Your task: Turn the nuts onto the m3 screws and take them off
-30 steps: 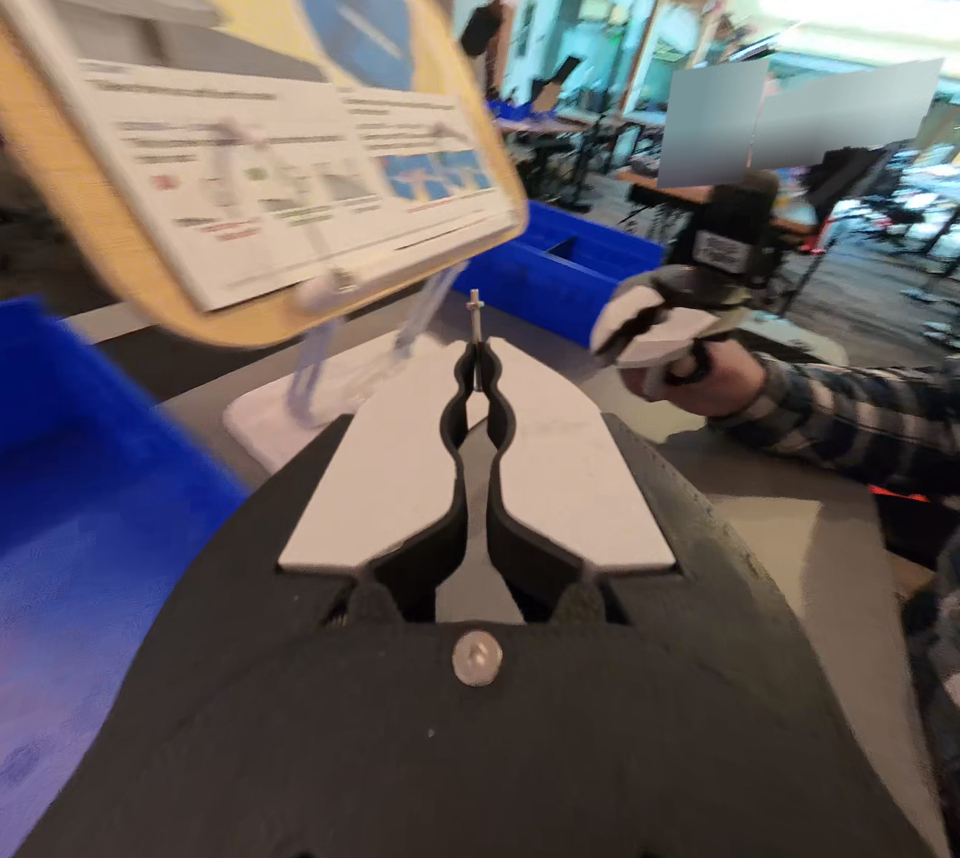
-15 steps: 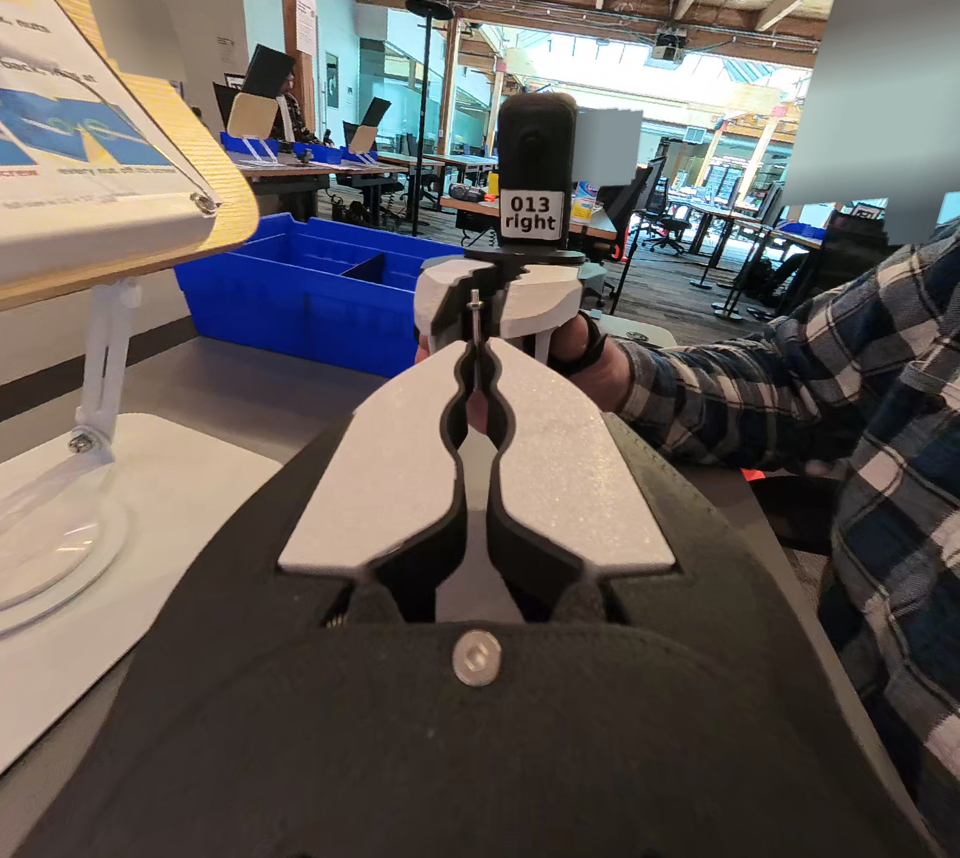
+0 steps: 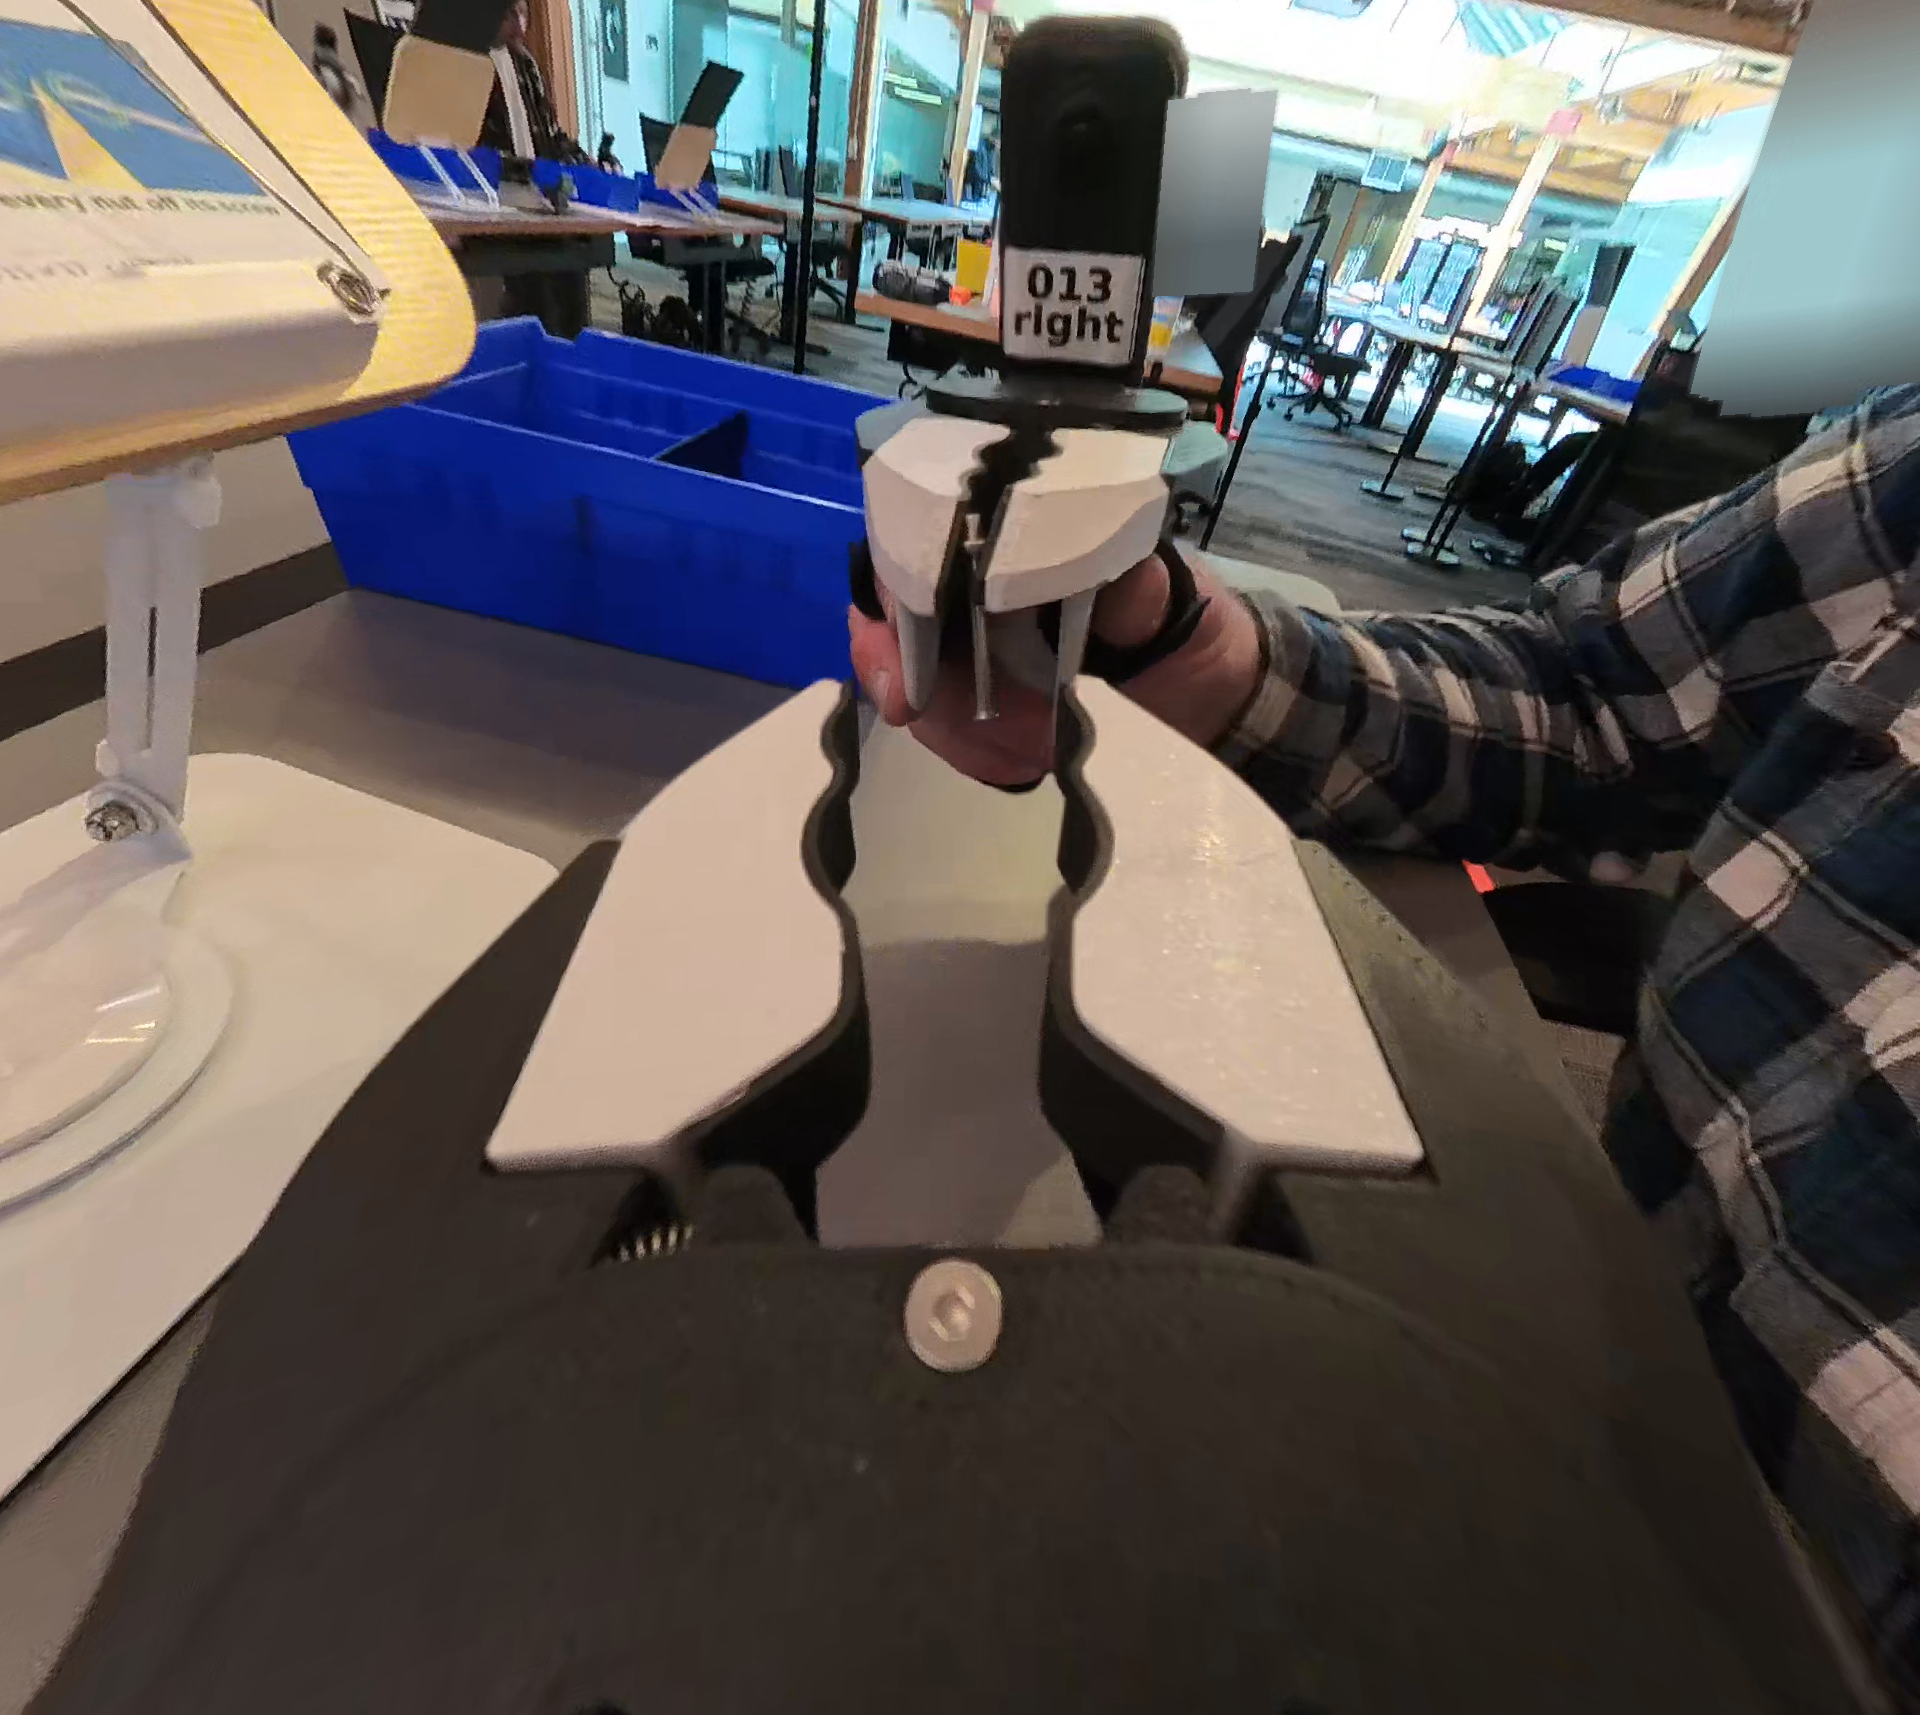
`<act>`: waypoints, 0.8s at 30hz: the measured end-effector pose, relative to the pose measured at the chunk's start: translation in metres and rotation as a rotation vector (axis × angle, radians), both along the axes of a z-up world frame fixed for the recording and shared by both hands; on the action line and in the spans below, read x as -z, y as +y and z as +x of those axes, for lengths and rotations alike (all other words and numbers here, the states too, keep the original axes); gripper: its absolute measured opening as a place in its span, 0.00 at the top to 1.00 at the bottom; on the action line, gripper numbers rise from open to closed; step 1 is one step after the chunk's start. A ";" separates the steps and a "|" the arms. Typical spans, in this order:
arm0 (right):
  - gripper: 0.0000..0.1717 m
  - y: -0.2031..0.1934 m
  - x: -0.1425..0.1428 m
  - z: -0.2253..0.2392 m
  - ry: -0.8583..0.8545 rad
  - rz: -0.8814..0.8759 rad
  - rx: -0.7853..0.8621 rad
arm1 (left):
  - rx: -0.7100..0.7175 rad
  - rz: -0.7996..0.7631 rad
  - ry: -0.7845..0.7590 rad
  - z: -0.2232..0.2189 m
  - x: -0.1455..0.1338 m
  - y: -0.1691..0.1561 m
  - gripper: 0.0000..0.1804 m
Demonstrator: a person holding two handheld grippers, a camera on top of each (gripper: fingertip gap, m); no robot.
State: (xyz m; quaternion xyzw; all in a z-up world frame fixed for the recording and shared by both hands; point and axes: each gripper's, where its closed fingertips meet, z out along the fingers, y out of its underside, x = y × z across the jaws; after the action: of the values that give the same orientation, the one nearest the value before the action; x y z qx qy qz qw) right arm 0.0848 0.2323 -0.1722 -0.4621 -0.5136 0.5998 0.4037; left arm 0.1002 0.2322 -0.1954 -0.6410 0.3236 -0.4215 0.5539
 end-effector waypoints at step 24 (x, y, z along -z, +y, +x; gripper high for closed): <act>0.70 0.008 0.004 -0.001 -0.060 0.072 0.053 | 0.004 0.006 0.054 0.018 0.015 0.003 0.98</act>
State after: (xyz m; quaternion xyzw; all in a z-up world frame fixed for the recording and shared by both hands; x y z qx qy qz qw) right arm 0.0836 0.2404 -0.1761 -0.4786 -0.5343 0.5558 0.4202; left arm 0.1187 0.2348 -0.2100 -0.6498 0.3410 -0.4040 0.5461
